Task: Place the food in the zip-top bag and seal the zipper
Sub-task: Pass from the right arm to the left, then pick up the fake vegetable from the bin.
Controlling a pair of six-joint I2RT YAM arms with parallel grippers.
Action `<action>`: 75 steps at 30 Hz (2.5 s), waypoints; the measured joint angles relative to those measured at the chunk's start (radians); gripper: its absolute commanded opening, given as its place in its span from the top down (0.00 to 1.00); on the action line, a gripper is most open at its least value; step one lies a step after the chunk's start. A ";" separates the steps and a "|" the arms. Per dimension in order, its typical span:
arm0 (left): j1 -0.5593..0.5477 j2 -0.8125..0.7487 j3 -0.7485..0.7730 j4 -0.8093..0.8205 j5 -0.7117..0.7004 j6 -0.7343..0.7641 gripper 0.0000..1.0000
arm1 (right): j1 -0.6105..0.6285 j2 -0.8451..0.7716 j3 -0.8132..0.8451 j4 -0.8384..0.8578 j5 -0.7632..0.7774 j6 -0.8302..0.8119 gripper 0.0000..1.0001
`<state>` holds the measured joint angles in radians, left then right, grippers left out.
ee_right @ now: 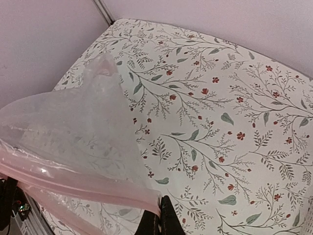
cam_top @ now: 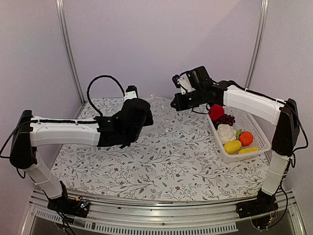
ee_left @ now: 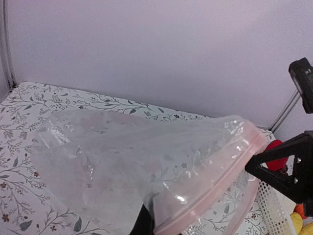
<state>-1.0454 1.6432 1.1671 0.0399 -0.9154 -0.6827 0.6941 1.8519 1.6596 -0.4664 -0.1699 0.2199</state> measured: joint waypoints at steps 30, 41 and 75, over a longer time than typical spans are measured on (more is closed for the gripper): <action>0.146 -0.149 0.278 -0.695 0.036 0.666 1.00 | -0.334 -0.465 -0.257 -0.042 -0.444 -0.338 0.37; 0.146 0.157 0.391 -0.621 0.420 0.900 1.00 | -0.348 -0.531 -0.427 -0.071 -0.291 -0.531 0.35; 0.137 0.076 0.191 -0.321 0.890 0.625 1.00 | -0.655 -0.103 -0.190 -0.126 -0.279 -0.372 0.15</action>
<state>-0.9081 1.7195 1.3582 -0.2813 -0.0250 -0.0574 0.0387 1.7493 1.4696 -0.5926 -0.4488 -0.1524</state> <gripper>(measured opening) 0.004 0.833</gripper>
